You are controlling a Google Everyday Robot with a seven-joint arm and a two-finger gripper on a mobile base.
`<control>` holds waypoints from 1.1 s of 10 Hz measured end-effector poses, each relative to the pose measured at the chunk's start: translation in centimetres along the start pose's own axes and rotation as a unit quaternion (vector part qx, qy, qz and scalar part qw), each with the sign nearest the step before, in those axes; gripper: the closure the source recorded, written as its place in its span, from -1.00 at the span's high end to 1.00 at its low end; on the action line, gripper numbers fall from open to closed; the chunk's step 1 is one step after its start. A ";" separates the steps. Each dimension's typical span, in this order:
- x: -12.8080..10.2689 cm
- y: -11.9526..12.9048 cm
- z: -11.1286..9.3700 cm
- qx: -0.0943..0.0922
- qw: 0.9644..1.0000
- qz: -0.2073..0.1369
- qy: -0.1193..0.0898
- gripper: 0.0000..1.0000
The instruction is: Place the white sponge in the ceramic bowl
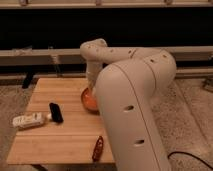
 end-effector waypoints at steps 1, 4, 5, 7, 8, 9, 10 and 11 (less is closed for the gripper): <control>-0.3 -0.1 0.3 -0.001 1.000 0.002 0.004 -0.46; 1.7 -0.1 1.4 -0.002 1.000 0.006 0.003 0.13; 2.0 0.2 1.6 -0.003 1.000 0.007 0.004 0.31; 1.4 0.1 2.3 -0.004 1.000 0.006 0.003 0.74; 1.3 -0.2 2.4 -0.004 1.000 0.007 0.003 0.85; 1.5 -0.2 2.5 -0.002 1.000 0.006 0.005 0.89; 1.8 0.1 2.6 -0.003 1.000 0.005 0.003 0.89; 2.2 0.5 2.9 -0.004 1.000 0.005 0.003 0.89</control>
